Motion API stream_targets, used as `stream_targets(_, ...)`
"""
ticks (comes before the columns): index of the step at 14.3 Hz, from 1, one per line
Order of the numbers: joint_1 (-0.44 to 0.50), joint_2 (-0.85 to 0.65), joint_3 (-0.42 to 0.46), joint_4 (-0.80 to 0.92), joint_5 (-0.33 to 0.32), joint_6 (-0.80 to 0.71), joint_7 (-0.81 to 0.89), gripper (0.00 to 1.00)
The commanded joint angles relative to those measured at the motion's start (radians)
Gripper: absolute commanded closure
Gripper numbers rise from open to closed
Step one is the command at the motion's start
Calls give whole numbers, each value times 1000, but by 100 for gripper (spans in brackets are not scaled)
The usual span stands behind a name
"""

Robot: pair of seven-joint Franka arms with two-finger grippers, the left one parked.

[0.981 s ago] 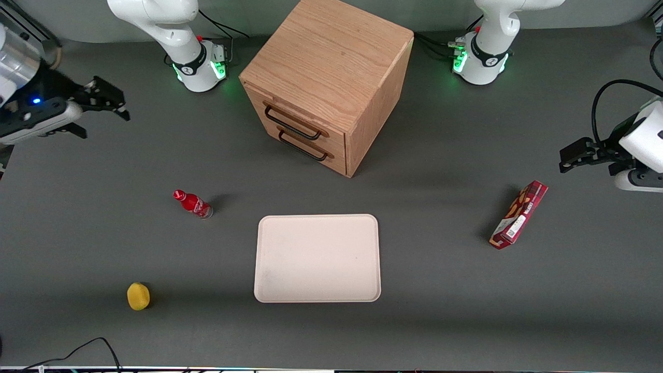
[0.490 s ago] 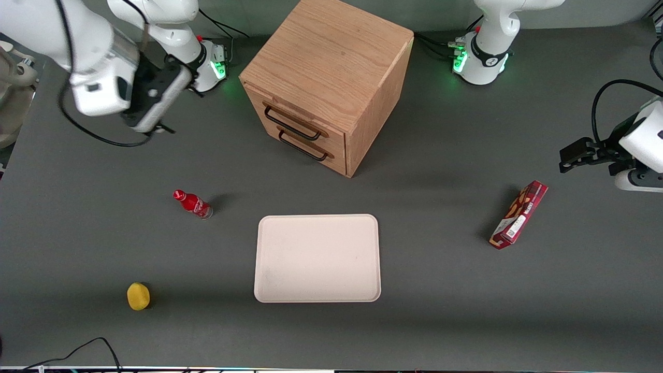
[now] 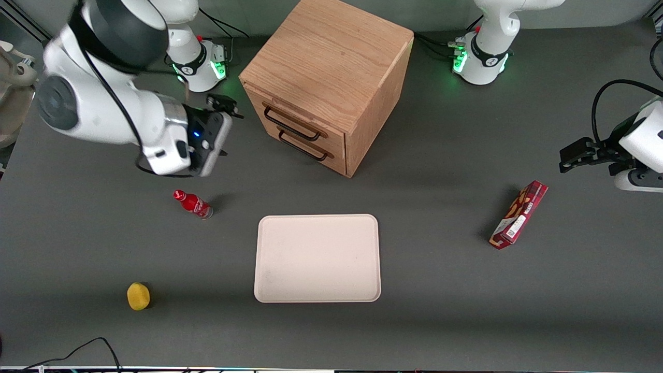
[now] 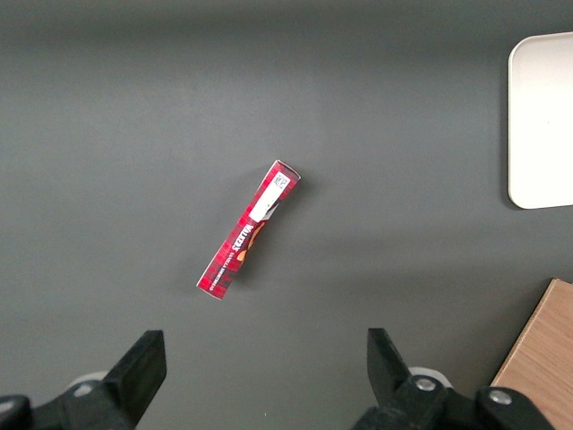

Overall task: Open upper drawer
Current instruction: 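Move the right gripper toward the upper drawer's black handle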

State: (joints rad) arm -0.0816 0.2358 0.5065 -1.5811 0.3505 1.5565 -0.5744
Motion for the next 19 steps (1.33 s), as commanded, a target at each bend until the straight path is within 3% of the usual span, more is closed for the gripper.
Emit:
stream_targets(1,2,43,32,-15,22,42,8,0)
stream_targets(9,8,8,113,-207,21,218,117,0)
stream_targets(19,8,-29,147,-356,22,353,142,0)
